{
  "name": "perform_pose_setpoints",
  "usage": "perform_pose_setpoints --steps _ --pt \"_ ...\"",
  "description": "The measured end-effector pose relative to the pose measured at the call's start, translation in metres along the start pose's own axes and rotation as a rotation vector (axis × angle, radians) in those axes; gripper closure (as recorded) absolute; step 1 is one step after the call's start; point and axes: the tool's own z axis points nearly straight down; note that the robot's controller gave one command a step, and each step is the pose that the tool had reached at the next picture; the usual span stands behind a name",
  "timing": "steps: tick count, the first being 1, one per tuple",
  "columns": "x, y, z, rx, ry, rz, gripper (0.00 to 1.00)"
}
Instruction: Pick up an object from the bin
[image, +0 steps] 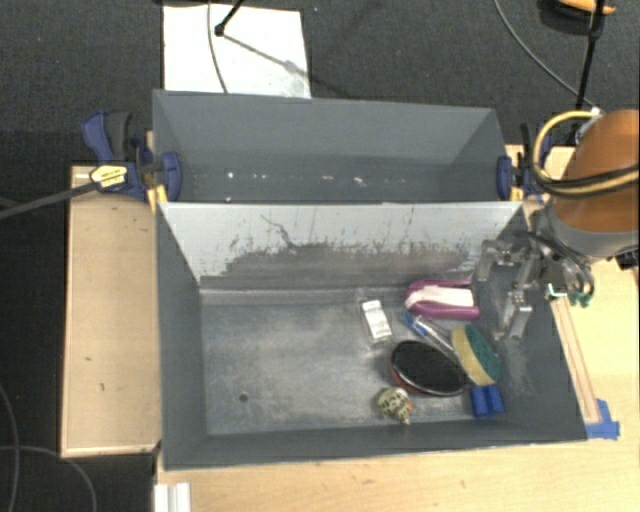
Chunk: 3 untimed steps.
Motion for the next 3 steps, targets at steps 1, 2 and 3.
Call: perform_pose_setpoints --steps 1,2,3 --pt "0.074 0.033 0.101 0.002 -0.032 0.15 0.0" --pt "0.08 0.06 0.074 -0.001 -0.01 0.452 0.0" --pt "0.076 0.062 0.075 -0.001 -0.009 0.672 0.0"
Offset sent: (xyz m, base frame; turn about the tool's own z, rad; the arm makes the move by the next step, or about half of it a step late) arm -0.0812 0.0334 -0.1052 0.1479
